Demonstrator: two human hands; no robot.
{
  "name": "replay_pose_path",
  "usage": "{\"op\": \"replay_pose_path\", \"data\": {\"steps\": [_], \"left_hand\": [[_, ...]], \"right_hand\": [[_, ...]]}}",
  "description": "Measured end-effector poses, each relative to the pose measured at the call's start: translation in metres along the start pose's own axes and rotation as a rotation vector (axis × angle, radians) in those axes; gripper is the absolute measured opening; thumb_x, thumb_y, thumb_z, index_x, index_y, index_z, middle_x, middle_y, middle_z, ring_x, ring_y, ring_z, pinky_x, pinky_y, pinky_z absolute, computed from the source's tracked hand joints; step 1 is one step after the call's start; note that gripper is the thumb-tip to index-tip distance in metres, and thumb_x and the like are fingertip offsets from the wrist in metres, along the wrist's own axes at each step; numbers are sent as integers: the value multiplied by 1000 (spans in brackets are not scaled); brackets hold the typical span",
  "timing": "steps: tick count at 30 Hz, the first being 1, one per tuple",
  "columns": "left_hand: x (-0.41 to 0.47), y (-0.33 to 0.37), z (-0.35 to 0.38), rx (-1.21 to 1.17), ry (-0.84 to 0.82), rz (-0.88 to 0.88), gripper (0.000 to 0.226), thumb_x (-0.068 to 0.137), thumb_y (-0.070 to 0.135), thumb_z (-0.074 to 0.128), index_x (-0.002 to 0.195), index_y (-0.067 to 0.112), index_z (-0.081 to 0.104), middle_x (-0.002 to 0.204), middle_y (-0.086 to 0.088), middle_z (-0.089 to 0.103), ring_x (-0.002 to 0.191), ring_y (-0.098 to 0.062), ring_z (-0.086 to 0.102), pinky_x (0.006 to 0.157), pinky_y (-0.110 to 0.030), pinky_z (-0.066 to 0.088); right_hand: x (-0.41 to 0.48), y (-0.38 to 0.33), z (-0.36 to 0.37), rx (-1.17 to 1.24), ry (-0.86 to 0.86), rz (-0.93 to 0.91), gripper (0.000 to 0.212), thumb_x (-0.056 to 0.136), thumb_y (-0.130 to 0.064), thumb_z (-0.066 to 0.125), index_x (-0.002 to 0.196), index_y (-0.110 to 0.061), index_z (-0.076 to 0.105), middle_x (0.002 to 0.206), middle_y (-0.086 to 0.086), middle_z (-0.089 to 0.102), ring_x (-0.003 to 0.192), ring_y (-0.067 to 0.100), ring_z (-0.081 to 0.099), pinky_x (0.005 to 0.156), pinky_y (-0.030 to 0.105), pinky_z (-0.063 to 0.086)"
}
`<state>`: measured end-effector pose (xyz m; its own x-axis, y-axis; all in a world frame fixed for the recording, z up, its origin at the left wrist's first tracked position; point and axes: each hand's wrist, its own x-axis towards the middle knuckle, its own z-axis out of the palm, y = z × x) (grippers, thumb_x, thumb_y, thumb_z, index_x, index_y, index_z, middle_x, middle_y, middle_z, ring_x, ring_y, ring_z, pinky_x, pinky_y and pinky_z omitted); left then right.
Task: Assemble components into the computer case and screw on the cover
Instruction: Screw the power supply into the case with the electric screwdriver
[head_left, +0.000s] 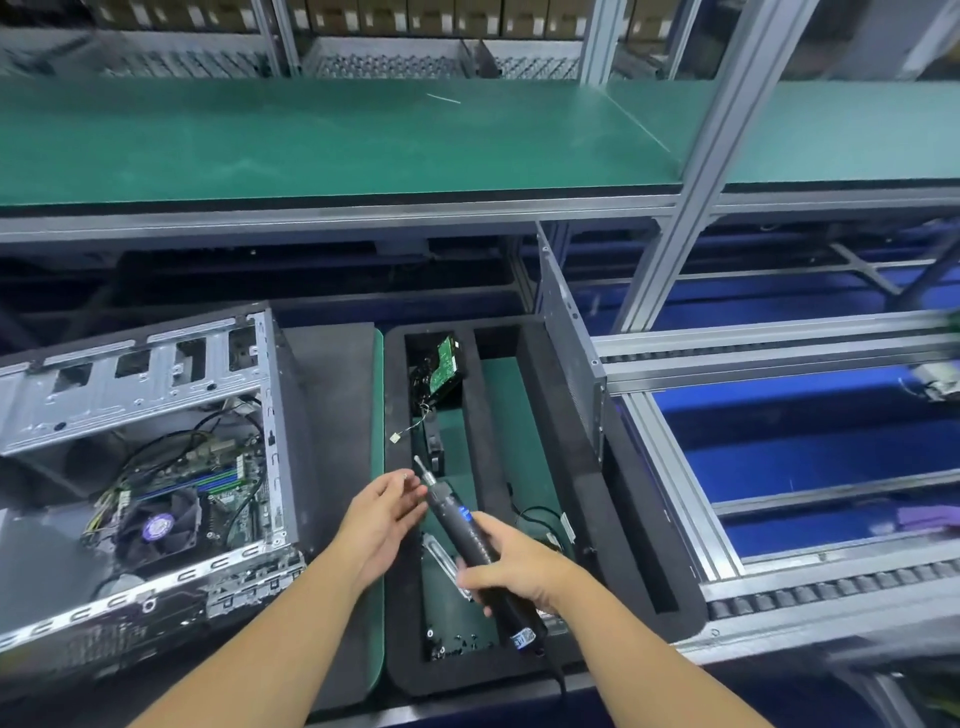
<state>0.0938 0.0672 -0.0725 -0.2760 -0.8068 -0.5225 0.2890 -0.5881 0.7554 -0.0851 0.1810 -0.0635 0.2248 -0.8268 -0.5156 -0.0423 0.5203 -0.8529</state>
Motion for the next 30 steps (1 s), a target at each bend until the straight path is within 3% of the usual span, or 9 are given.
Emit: {"op": "replay_pose_path", "data": {"steps": [5, 10, 15, 25, 30], "left_hand": [[3, 1, 1, -29, -3, -8, 21, 105, 15, 43, 108, 8, 63, 94, -6, 73, 89, -20, 67, 84, -38, 53], [6, 1, 1, 62, 24, -23, 19, 105, 12, 43, 111, 8, 60, 90, -5, 73, 80, -17, 68, 76, -37, 54], [8, 2, 0, 89, 20, -25, 20, 105, 13, 43, 113, 8, 60, 91, -5, 74, 85, -20, 69, 79, -38, 53], [6, 1, -3, 196, -22, -11, 21, 106, 14, 40, 107, 8, 60, 84, -4, 68, 77, -18, 63, 76, -37, 52], [1, 4, -1, 386, -35, 92, 24, 106, 7, 37, 102, 8, 61, 91, -10, 66, 79, -16, 64, 70, -33, 54]], "right_hand": [[-3, -2, 1, -23, -57, 6, 65, 83, -2, 76, 132, -35, 50, 90, -3, 64, 74, 18, 63, 62, 33, 60], [-2, -1, -3, -43, -77, 36, 70, 81, -6, 78, 137, -35, 48, 91, -2, 63, 75, 17, 65, 64, 35, 59], [-1, -1, -5, -11, -125, 58, 80, 81, -4, 79, 143, -39, 44, 93, -1, 62, 79, 16, 65, 66, 34, 59], [-7, -8, -8, -14, -193, 88, 63, 85, -1, 74, 135, -31, 49, 97, 3, 57, 74, 13, 65, 64, 31, 60], [-10, -7, -9, 21, -190, 95, 62, 85, -1, 73, 137, -25, 48, 96, 3, 58, 76, 16, 65, 64, 32, 59]]}}
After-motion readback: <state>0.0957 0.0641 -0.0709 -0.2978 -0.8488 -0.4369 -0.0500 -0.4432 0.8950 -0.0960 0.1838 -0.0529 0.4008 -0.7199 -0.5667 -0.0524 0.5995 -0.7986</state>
